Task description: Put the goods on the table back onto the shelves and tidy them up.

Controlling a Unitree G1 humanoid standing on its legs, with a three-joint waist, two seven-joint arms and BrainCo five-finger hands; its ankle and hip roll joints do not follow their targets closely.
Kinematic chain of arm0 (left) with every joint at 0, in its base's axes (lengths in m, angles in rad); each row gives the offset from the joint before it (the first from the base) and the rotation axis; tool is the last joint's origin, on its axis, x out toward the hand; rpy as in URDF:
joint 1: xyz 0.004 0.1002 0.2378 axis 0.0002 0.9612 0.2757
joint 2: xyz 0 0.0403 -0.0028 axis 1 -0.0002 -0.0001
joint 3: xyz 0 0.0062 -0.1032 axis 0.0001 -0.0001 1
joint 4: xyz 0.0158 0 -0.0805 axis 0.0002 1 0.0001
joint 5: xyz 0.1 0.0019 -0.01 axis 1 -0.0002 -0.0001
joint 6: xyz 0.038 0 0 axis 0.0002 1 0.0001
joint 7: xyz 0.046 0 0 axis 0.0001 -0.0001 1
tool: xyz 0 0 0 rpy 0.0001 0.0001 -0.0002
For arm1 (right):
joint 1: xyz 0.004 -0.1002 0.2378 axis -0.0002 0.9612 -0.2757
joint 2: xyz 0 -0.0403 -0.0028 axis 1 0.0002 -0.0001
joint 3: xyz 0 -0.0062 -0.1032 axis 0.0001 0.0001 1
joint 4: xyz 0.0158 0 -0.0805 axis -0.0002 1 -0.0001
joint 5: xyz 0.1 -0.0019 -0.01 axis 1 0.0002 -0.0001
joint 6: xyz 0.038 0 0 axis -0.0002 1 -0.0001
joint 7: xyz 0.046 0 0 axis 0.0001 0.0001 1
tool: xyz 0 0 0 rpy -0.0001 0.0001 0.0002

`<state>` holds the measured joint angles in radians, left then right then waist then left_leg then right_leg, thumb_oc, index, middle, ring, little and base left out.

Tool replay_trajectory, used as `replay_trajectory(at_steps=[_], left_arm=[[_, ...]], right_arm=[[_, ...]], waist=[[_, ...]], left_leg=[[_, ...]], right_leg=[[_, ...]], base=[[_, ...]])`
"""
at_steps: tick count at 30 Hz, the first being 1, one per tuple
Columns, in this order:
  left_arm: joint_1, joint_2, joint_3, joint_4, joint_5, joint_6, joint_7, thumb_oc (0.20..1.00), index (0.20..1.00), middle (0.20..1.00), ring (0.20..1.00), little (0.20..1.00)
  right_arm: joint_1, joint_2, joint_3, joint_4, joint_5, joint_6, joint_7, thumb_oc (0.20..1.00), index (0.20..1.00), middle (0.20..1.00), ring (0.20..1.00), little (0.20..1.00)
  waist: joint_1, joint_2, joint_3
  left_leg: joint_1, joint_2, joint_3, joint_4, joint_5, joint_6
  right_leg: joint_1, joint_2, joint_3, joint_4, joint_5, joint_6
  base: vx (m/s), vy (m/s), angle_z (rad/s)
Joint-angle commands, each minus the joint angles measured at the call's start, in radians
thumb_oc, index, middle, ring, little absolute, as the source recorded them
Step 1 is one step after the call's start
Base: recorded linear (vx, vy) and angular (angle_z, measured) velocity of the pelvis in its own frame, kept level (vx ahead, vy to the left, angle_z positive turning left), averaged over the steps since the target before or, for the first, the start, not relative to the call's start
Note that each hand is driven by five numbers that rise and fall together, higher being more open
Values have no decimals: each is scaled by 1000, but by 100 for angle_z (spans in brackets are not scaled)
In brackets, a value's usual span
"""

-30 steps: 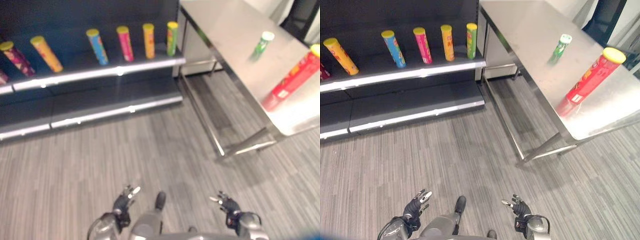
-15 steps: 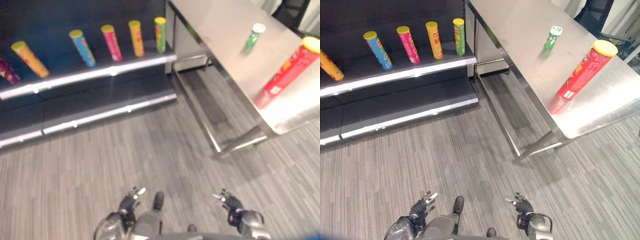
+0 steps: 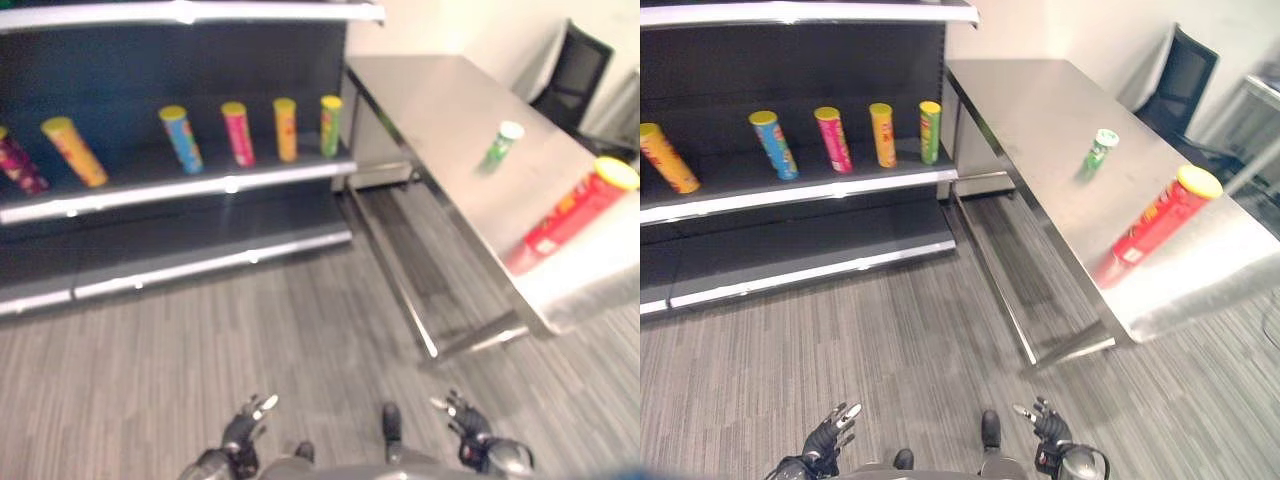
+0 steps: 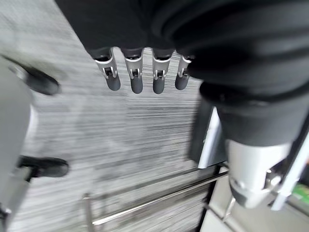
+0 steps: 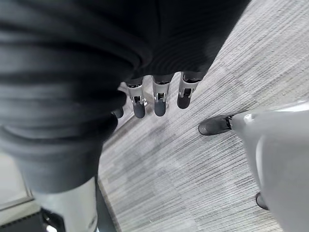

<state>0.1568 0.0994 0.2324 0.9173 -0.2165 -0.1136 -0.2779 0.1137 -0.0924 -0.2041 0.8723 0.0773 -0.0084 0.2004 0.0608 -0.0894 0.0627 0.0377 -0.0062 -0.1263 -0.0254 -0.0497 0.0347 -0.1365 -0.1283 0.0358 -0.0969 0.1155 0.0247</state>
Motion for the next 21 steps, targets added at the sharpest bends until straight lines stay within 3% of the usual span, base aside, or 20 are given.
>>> replay_trajectory(at_steps=[1,7,12,14,15,16,18,19,21], left_arm=[[-35,-9,-39,-33,1,-32,-13,1000,1000,1000,1000,1000],[-34,-17,-43,-28,1,-31,-11,1000,1000,1000,1000,1000],[-26,-39,-57,-31,-1,-33,-9,1000,1000,1000,1000,1000],[-27,-36,-77,-43,6,-24,-10,1000,1000,1000,1000,1000],[-26,-36,-77,-43,6,-24,-10,1000,1000,1000,1000,1000],[-30,-29,-97,-52,9,-22,-12,1000,1000,1000,1000,1000],[-50,-26,-103,-62,2,-15,-18,1000,1000,1000,1000,1000],[-58,-23,-108,-70,0,-13,-16,1000,1000,1000,1000,1000],[-50,-25,-110,-80,-2,-12,-16,1000,1000,1000,1000,1000]], right_arm=[[-38,-58,-38,-67,-7,-41,-9,1000,1000,1000,1000,1000],[-40,-62,-54,-63,6,-48,-15,1000,1000,1000,1000,1000],[-12,-65,-93,-40,27,-65,-20,1000,1000,1000,1000,1000],[-2,-70,-89,-25,26,-66,-17,1000,1000,1000,1000,1000],[-1,-70,-89,-25,26,-66,-17,1000,1000,1000,1000,1000],[-2,-84,-81,-12,25,-64,-18,1000,1000,1000,1000,1000],[-7,-86,-93,8,21,-63,-15,1000,1000,1000,1000,1000],[-7,-89,-103,30,23,-63,-19,1000,1000,1000,1000,1000],[5,-87,-119,24,20,-57,-21,1000,1000,1000,1000,1000]], waist=[[-2,46,7],[-12,52,-3],[-43,80,-40],[-48,64,-28],[-50,67,-28],[-44,55,-11],[-36,57,2],[-27,60,4],[-28,70,-5]], left_leg=[[20,122,72,-62,83,-54],[20,136,79,-62,85,-58],[47,179,102,-62,136,-71],[4,165,86,87,138,-77],[1,167,83,98,128,-77],[-37,137,57,181,115,-80],[-63,174,98,13,84,-70],[-94,168,95,-60,95,-67],[-68,162,83,-62,92,-66]], right_leg=[[-3,4,-27,10,-21,-6],[9,12,-34,10,-21,-7],[36,46,-46,10,-27,-5],[50,44,-35,10,-17,-6],[53,46,-39,10,-21,-6],[59,39,-35,10,-14,-9],[68,33,-14,10,-44,-13],[76,36,-5,10,-46,-15],[78,40,4,10,-49,-13]], base=[[98,-161,16],[49,-82,6],[123,-200,10],[49,-154,-3],[3,-131,4],[12,-79,9],[82,6,17],[143,106,15],[87,78,-7]])
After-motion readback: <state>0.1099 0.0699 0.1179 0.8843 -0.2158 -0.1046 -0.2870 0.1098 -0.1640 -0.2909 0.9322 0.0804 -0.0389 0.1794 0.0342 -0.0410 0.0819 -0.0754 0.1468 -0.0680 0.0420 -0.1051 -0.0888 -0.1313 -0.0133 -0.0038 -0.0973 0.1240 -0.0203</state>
